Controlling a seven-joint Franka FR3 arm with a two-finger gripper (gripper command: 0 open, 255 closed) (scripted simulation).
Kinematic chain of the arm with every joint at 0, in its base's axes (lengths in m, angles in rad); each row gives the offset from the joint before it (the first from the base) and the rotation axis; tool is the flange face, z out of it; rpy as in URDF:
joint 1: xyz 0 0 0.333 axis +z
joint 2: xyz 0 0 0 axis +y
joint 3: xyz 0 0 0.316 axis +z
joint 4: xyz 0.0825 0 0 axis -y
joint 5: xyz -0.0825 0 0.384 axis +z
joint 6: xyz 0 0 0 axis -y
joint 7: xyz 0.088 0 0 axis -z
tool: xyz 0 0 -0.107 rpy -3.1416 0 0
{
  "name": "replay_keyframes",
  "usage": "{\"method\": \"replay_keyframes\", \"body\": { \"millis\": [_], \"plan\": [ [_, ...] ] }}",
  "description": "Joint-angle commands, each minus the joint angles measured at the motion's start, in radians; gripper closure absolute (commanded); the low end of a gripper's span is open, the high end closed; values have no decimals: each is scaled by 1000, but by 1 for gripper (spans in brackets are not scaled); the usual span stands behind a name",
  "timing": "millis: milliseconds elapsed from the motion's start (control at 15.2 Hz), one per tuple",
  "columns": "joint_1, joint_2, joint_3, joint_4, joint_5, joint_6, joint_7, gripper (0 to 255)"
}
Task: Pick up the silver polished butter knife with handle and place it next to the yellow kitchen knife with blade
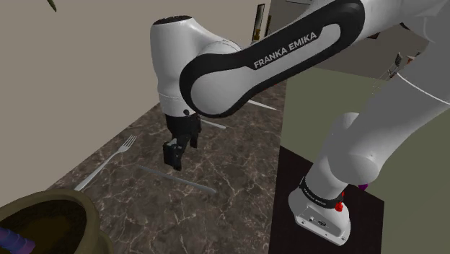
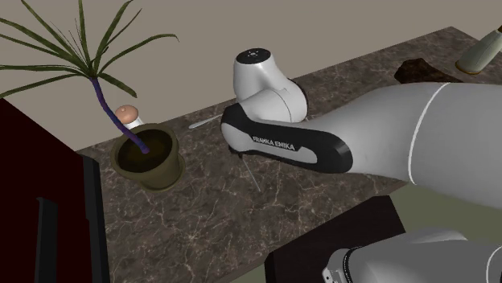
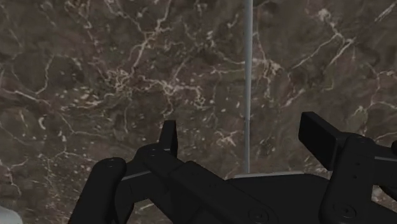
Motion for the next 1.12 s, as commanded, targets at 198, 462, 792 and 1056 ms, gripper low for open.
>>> {"method": "replay_keyframes", "body": {
  "millis": [198, 462, 792, 1056],
  "plan": [
    [12, 100, 48, 10, -35, 72, 57, 0],
    [10, 133, 55, -19, -50, 130, 69, 0],
    [10, 147, 58, -29, -57, 153, 75, 0],
    [10, 147, 58, -29, -57, 153, 74, 0]
  ]
}}
